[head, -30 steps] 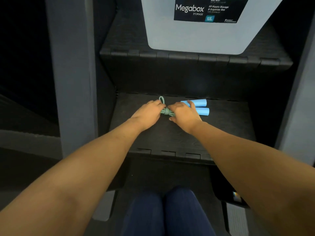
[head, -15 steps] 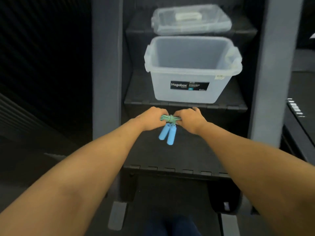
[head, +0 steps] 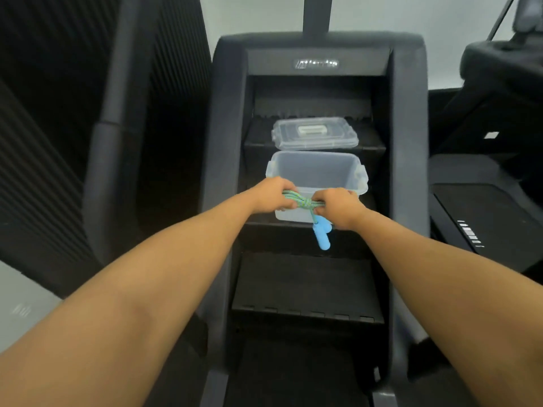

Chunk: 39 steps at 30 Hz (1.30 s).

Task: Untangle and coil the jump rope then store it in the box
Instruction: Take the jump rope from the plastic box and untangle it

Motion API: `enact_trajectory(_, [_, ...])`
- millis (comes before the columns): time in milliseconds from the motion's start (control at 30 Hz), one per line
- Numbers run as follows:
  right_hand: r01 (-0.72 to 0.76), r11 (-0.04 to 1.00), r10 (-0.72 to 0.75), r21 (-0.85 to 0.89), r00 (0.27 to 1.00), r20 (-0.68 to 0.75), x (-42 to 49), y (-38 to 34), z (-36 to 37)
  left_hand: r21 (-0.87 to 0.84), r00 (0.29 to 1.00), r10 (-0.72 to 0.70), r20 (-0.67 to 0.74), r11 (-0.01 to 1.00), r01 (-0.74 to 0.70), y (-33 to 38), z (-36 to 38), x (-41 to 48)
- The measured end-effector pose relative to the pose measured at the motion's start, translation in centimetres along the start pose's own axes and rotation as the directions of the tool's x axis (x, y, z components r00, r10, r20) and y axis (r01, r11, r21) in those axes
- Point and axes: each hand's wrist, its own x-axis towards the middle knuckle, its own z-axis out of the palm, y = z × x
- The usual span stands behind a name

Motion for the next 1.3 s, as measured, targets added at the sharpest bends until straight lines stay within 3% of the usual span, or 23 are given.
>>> enact_trajectory(100, [0.045, 0.992, -0.044, 0.114, 0.999, -0.011, -3.7, -0.9, -1.6, -0.164, 0.999, -0.035, 0.029, 0.986, 0.039, 1.9, -0.5, -3.2])
enact_trajectory(367, [0.133, 0.920, -0.102, 0.368, 0.989, -0.103, -16.8, -3.7, -3.4, -0.362, 0.999, -0.032, -0.038, 0.932, 0.016, 8.6, 1.0, -14.5])
enact_trajectory(500, [0.223, 0.908, -0.160, 0.354, 0.967, -0.198, -22.7, -5.7, -3.3, -0.518, 0.996, -0.058, -0.070, 0.855, 0.013, 11.2, 2.5, -20.1])
enact_trajectory(633, [0.154, 0.901, -0.093, 0.407, 0.982, -0.164, -27.4, -7.6, -3.7, -0.621, 0.994, -0.060, -0.090, 0.784, -0.009, 12.5, 3.1, -24.9])
enact_trajectory(833, [0.123, 0.915, -0.083, 0.384, 0.989, -0.118, -31.8, -10.8, -4.5, -0.595, 0.998, -0.031, 0.046, 0.802, 0.052, 13.7, 2.5, -29.7])
enact_trajectory(933, [0.100, 0.874, -0.034, 0.476, 0.989, -0.145, -33.1, -12.4, -4.5, -0.585, 0.994, 0.002, 0.113, 0.808, 0.065, 14.0, 2.3, -31.6])
enact_trajectory(1167, [0.133, 0.785, -0.003, 0.605, 0.977, -0.212, -34.4, -14.8, -4.0, -0.583, 0.997, -0.028, 0.073, 0.810, 0.065, 13.0, 1.3, -33.8])
enact_trajectory(1300, [0.214, 0.818, -0.035, 0.534, 0.945, -0.324, -35.4, -15.8, -3.8, -0.552, 0.993, -0.097, 0.072, 0.825, 0.121, 12.6, 0.9, -34.8])
